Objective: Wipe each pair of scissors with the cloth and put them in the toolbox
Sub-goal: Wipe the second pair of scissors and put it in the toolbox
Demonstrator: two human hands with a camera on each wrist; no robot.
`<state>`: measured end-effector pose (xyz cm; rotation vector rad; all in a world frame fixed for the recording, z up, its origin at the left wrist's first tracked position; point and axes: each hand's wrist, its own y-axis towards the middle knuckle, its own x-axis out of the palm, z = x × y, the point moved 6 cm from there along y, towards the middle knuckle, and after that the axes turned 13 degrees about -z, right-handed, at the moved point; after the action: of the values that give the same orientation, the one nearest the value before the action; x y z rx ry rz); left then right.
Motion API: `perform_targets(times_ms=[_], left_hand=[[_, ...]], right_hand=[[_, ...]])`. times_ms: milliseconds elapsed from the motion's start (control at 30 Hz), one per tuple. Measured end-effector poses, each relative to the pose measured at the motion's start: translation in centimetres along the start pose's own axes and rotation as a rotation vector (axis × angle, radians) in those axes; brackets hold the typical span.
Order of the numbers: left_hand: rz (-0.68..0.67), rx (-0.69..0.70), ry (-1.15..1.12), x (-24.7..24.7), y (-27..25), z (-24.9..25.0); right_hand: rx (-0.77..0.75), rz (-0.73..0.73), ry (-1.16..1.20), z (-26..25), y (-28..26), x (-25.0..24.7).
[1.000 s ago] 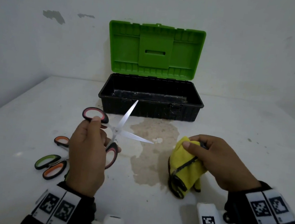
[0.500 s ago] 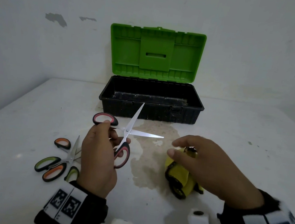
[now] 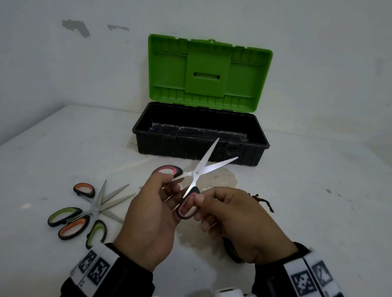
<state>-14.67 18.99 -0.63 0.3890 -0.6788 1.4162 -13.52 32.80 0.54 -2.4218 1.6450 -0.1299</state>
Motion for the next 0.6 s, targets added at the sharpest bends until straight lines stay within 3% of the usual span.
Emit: perform_targets(times_ms=[133,233,367,600], left_hand=[[-0.021,-0.013,0.177,-1.3,0.1,0.6],[-0.046,0.045,0.449,-2.3,0.2,2.1],[-0.184,0.071,0.801,-2.0,-0.4,3.4],[-0.194,0.087,0.828,-2.3,-0.3,3.0]], right_hand=[[-0.043,0.025,0.012,0.0,-0.2,-0.7],[-0.064,0.018,-0.053,-0.4,-0.6,-1.1],[-0.079,0.027,0.063,-0.2,-0.5,-1.5],[-0.091,0.089,0.171,0.3,0.1,-0.8]])
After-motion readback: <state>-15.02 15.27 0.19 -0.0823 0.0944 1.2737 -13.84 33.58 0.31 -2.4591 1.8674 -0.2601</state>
